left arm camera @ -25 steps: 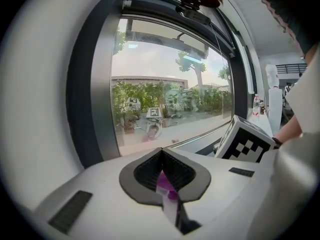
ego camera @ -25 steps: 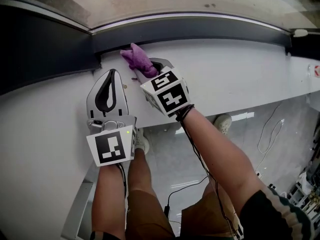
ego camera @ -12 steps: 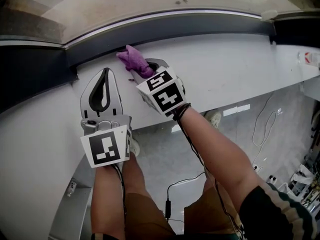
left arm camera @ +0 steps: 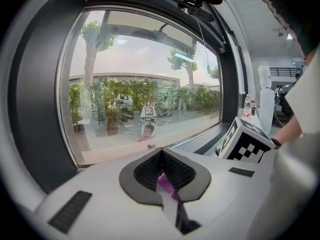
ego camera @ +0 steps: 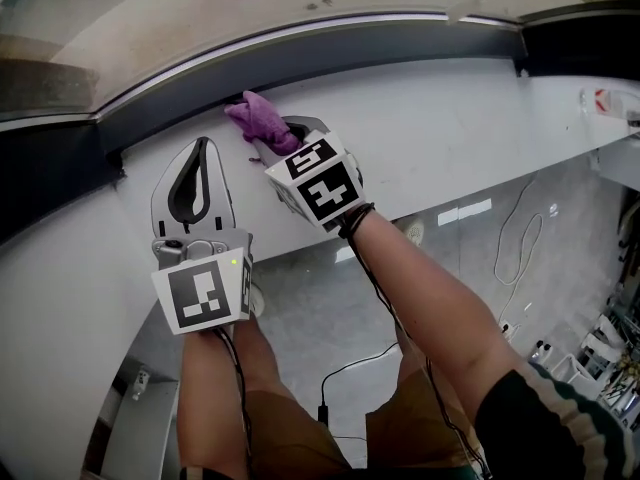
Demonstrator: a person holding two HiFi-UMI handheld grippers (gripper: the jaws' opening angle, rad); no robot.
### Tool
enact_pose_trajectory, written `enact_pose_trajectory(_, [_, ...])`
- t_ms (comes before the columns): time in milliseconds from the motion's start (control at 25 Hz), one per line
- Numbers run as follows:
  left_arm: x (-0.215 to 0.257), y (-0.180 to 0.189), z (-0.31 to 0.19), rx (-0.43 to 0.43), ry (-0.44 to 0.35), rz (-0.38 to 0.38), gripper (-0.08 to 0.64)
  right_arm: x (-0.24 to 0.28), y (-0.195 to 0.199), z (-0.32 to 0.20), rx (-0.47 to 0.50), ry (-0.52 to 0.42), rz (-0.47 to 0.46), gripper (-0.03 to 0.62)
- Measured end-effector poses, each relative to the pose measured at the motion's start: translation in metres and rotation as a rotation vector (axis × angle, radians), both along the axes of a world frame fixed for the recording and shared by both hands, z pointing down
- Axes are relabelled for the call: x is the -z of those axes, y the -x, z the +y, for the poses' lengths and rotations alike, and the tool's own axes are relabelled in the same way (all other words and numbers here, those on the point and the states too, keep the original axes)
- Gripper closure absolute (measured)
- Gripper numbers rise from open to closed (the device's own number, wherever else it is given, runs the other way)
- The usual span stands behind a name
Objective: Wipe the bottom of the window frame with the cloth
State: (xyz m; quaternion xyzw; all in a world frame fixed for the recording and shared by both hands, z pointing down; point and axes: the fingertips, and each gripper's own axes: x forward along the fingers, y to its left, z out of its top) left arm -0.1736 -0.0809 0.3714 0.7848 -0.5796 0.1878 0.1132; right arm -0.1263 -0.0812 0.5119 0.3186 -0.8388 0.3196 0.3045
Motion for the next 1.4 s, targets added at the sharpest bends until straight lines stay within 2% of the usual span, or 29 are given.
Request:
enact_pose_trajectory(440, [-0.013, -0.045, -0.010, -0.035, 0.035, 0.007, 0.551, -0.003, -0.042, -0.012, -0.024, -0.013, -0.008, 0.471])
enact_pose_trajectory(720, [-0.018, -0.070, -0.016, -0.069, 0.049, -0.001, 0.551, -0.004, -0.063, -0.013, -0.031, 0.011, 0.001, 0.471])
enact_pose_trajectory(1400, [-0.032, -0.155, -0.028, -0.136, 0.075, 0.011, 0.551, -0.005, -0.152, -0.027, -0.111, -0.022, 0.029, 0.471])
